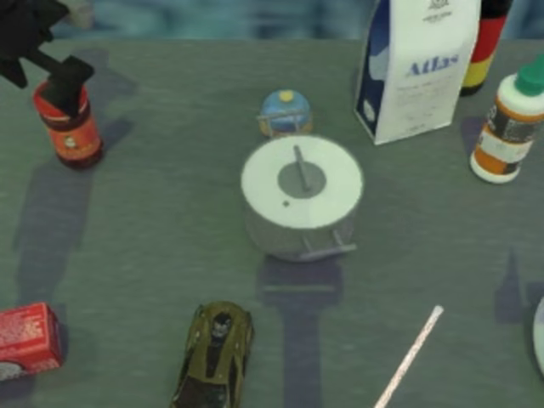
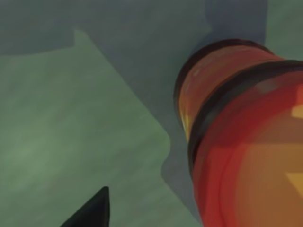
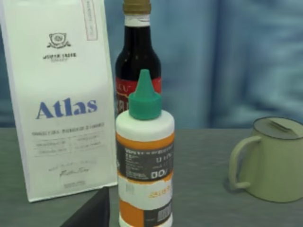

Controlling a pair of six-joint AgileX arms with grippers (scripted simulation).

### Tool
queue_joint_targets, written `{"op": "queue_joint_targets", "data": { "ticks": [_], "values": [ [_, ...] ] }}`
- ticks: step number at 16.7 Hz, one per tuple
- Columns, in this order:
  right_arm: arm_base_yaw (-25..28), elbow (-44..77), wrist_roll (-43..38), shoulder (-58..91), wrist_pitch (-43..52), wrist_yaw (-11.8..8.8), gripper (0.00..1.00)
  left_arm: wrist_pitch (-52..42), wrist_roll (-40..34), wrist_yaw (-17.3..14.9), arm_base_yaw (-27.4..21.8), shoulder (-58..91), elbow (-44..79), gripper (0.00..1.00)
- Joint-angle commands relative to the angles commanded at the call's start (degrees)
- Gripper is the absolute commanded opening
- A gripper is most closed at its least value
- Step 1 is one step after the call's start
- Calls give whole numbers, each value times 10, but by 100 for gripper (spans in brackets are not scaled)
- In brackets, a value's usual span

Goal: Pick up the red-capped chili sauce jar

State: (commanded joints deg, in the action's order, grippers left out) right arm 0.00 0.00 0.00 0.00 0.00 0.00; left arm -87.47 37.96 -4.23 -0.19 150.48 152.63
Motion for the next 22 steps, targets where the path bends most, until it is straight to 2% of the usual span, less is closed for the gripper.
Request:
{"op": "queue_joint_targets", "data": {
  "ticks": [6, 13, 17, 22],
  "values": [
    [0, 0, 0, 0, 0, 0, 100, 10, 1, 0, 1, -1, -11, 100],
    [0, 0, 0, 0, 0, 0, 100, 129, -3, 1, -3, -22, -151, 100],
    [0, 0, 0, 0, 0, 0, 100, 135, -3, 1, -3, -23, -158, 100],
    [0, 0, 0, 0, 0, 0, 100, 135, -3, 1, -3, -23, -158, 62]
  ]
}}
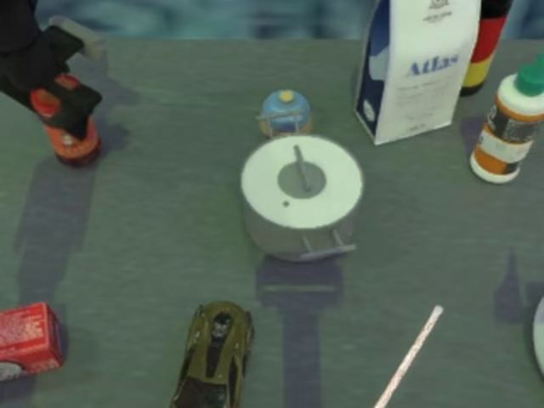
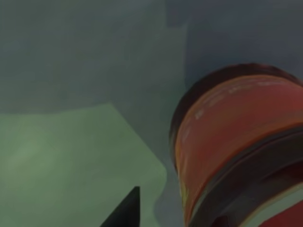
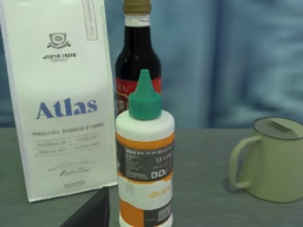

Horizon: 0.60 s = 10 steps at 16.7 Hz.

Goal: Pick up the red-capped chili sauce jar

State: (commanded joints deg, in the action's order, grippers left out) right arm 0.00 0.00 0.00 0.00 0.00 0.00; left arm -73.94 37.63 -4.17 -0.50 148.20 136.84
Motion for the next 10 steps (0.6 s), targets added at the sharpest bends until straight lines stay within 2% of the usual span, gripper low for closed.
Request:
{"op": "queue_joint_targets", "data": {
  "ticks": [8, 10],
  "values": [
    [0, 0, 0, 0, 0, 0, 100, 0, 0, 0, 0, 0, 0, 2],
    [0, 0, 0, 0, 0, 0, 100, 0, 0, 0, 0, 0, 0, 0]
  ]
}}
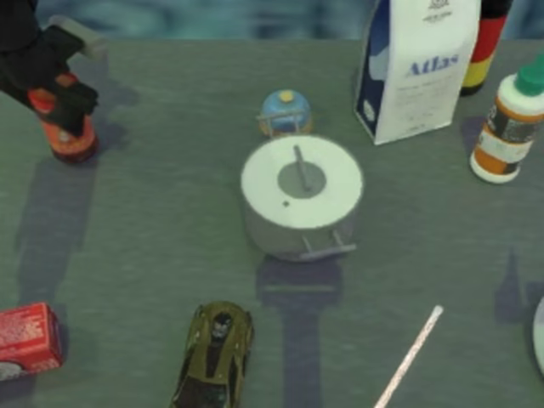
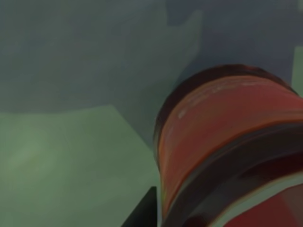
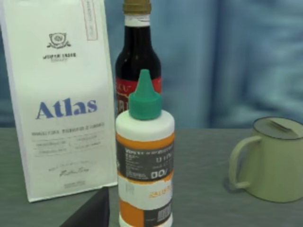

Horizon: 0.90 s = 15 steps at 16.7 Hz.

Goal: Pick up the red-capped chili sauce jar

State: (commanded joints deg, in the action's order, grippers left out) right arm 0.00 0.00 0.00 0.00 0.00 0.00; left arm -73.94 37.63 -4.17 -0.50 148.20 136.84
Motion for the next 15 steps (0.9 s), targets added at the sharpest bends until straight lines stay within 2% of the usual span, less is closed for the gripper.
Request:
{"op": "queue_joint_targets", "data": {
  "ticks": [9, 15],
  "values": [
    [0, 0, 0, 0, 0, 0, 100, 0, 1, 0, 2, -9, -9, 0],
    [0, 0, 0, 0, 0, 0, 100, -5, 0, 1, 11, -166, -155, 0]
  ]
}}
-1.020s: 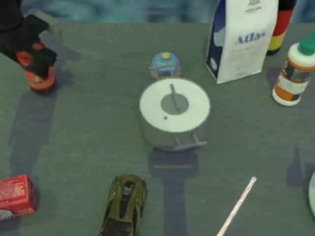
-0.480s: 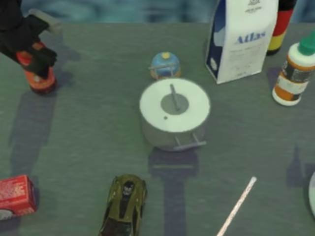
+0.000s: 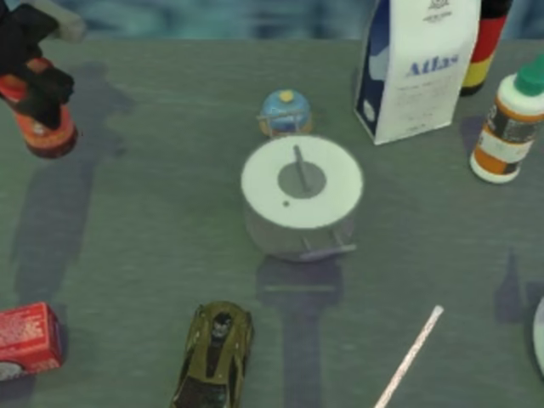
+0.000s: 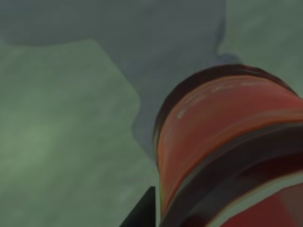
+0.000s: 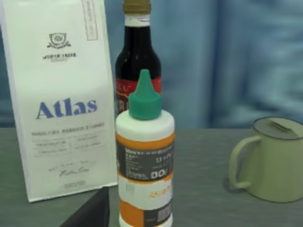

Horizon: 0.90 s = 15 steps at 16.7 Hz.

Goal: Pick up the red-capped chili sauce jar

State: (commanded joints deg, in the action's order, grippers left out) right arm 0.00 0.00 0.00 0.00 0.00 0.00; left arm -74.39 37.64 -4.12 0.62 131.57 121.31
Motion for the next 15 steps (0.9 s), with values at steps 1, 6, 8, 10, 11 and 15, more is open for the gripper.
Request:
{"op": "queue_joint_targets", "data": {
  "ticks": [1, 6, 8, 10, 11, 15],
  "values": [
    [0, 0, 0, 0, 0, 0, 100, -1, 0, 1, 2, -34, -31, 0],
    [0, 0, 0, 0, 0, 0, 100, -10, 2, 3, 7, -132, -128, 0],
    [0, 0, 0, 0, 0, 0, 100, -10, 2, 3, 7, -134, -130, 0],
    [0, 0, 0, 0, 0, 0, 100, -9, 3, 3, 4, -132, -128, 0],
    [0, 0, 0, 0, 0, 0, 100, -9, 2, 3, 3, -132, -128, 0],
    [0, 0, 0, 0, 0, 0, 100, 5, -59, 9, -21, -129, -144, 0]
  ]
}}
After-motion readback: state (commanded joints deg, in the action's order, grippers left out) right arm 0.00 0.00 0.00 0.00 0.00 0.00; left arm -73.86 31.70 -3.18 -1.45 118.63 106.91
